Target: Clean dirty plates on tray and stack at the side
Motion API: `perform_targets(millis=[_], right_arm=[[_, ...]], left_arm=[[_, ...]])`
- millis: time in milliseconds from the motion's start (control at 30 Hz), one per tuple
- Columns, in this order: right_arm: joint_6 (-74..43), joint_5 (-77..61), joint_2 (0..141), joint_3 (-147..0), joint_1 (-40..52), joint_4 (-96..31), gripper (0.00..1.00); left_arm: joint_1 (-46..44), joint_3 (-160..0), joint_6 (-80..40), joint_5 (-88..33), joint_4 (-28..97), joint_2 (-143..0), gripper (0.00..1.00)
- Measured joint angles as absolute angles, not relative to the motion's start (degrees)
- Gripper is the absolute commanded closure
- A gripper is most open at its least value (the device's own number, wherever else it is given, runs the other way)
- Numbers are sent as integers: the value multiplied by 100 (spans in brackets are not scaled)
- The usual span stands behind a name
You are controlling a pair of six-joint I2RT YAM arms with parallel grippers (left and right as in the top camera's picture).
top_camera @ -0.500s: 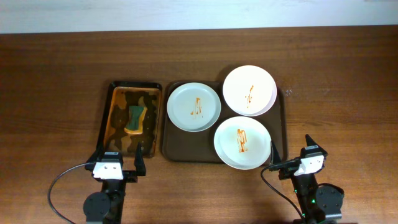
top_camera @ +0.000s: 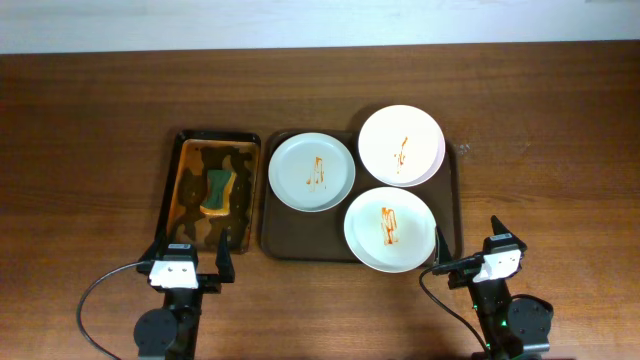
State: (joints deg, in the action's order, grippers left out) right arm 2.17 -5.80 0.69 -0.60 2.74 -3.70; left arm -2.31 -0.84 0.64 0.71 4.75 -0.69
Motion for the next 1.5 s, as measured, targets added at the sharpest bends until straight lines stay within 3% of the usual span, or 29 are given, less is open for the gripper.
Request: perform_targets(millis=[800, 967, 1167, 1500], right_arm=[[220, -582, 69, -60, 274, -368, 2], [-117, -582, 75, -161, 274, -563, 2], [-287, -582, 998, -1319, 274, -2051, 2], [-303, -945, 4464, -4676, 274, -4890, 2]], left_arm=[[-231, -84, -3, 71, 462, -69, 0], [-231, -478, -21, 75, 1210, -279, 0], [-231, -1846, -23, 75, 1990, -1653, 0], [-231, -4731, -25, 69, 4357, -5096, 0]])
